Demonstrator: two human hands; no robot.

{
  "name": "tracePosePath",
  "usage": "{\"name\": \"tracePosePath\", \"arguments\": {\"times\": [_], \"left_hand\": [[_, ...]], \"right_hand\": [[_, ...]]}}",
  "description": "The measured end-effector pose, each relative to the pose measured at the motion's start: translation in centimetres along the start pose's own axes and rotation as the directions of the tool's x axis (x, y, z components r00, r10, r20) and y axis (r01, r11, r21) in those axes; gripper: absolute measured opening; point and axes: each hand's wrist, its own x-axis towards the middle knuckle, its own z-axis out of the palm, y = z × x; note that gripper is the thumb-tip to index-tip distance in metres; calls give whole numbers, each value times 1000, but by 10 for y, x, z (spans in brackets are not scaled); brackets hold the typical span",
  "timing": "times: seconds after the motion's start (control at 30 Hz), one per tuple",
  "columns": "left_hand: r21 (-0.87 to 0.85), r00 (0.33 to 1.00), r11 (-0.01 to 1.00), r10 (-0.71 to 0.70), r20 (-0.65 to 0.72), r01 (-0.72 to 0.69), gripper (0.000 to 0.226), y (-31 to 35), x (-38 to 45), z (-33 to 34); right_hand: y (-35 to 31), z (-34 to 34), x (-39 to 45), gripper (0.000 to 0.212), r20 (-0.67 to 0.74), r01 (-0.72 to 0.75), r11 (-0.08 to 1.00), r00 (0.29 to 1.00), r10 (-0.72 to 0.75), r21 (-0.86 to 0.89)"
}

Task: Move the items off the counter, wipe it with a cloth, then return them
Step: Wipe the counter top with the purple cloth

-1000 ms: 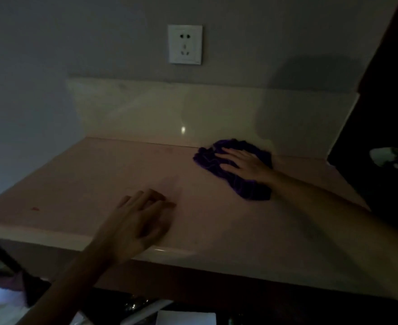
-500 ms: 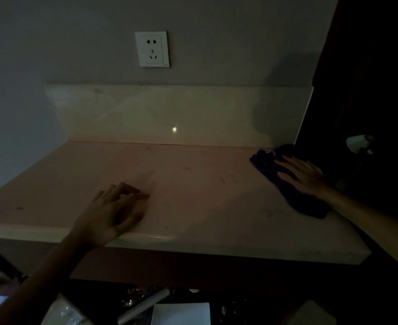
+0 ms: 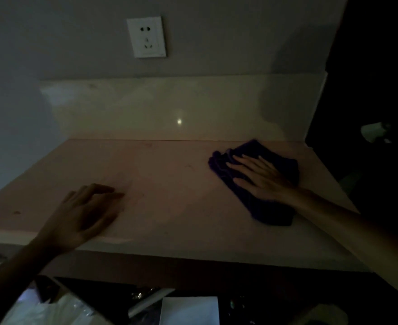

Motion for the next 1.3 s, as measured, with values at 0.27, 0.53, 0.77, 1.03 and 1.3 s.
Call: {"name": "tracePosePath", "arguments": {"times": [0.27, 0.53, 0.77, 1.03, 1.3], "left_hand": [[-38, 998, 998, -49, -48, 47, 40, -2, -2, -1], [-19, 989, 990, -141, -37, 140, 47, -4, -1, 1], [61, 990, 988, -139, -16, 140, 51, -7, -1, 3], [125, 987, 979, -161, 8, 159, 47, -3, -2, 3], [96, 971, 967, -234, -51, 238, 51, 8, -8, 5]], "right_hand": [[-150, 18, 166, 52, 10, 452, 891, 892, -453, 49], [-325, 36, 325, 53, 46, 726, 686, 684, -728, 57], [-391, 42, 386, 51, 35, 778, 626, 625, -780, 53], [-344, 40, 335, 53, 52, 719, 694, 692, -720, 26], [-145, 14, 209, 50, 44, 556, 831, 830, -556, 1]]}}
